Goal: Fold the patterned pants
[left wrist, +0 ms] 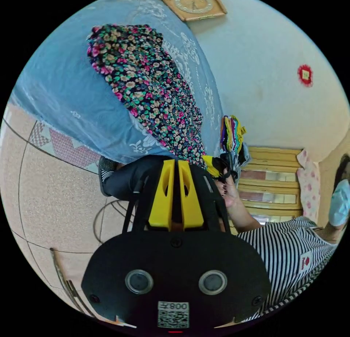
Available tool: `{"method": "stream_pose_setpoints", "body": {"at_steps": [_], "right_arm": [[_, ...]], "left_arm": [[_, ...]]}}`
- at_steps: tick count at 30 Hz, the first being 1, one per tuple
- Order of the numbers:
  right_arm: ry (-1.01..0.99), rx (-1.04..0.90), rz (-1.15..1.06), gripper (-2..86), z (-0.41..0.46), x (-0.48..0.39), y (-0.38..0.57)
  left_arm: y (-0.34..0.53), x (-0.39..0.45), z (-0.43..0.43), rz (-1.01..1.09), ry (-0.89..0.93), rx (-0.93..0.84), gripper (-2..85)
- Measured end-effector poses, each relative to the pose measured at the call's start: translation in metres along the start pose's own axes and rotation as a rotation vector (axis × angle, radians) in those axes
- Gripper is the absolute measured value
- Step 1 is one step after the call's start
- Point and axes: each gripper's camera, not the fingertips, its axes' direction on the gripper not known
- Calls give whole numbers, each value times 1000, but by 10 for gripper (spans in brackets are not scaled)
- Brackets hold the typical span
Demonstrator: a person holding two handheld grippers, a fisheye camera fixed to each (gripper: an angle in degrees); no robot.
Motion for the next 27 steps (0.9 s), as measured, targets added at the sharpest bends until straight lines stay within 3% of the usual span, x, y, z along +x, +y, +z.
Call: {"method": "stream_pose_setpoints", "body": {"at_steps": [5, 8, 27], "right_arm": [[-19, 9, 19, 17, 1, 5, -2], [-4, 6, 20, 19, 3, 7, -4], [-51, 45, 107, 85, 4, 39, 6]], "left_arm": [[-11, -28, 20, -38, 223, -74, 64], [-19, -34, 31, -24, 254, -108, 58], [-34, -86, 19, -20, 258, -127, 14]]}}
